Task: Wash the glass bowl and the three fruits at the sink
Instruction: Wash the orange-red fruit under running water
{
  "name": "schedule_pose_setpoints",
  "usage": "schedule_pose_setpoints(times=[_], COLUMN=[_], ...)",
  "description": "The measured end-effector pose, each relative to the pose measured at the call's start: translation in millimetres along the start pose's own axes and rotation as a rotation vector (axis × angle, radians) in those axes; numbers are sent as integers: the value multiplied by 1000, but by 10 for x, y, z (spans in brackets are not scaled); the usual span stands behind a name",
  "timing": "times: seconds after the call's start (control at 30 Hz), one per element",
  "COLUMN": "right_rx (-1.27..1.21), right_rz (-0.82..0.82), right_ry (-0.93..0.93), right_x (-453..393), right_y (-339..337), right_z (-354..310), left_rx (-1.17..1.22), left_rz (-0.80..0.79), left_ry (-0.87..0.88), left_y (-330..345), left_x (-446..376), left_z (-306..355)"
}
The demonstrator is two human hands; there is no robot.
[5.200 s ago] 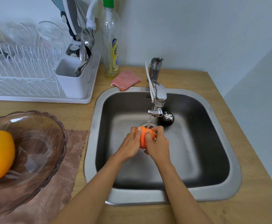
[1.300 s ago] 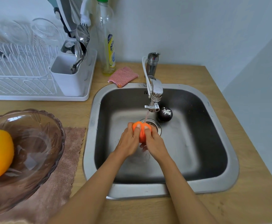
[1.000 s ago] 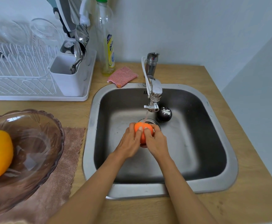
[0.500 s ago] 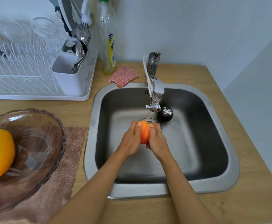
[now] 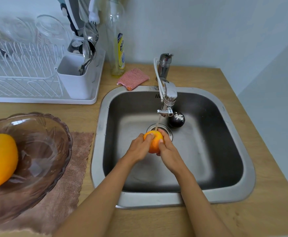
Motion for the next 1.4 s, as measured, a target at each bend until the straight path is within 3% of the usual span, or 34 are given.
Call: schedule_pose_setpoints(times=[0.17, 0.33, 0.53, 0.8, 1.07, 1.4], right_rx=[16, 64, 113, -20, -92, -207], right_rz=[26, 3, 18, 162, -22, -8], right_ry=[36, -45, -27, 166, 130, 240], right_x=[-23, 34, 10, -74, 25, 351], right_y=[-64, -13, 14, -81, -15, 1], right_z=[20, -30, -20, 99, 29, 20], left_rx=[-32, -3, 34, -14, 49, 47], left_rz=[-84, 33, 37, -47, 54, 76], left_ry=[34, -43, -147, 49, 52, 55], left_y=[61, -9, 20, 78, -64, -200], left_x=[46, -27, -98, 34, 143, 389], left_z=[-2, -19, -110, -10, 9, -133])
Point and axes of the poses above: each hand's wrist, its own x-axis away from the middle knuckle, its own y-axis out of the palm, z = x × y, the point moved 6 cm from there along -x, towards the middle knuckle, and after that the axes turned 8 degrees about z, right-handed, at the moved point
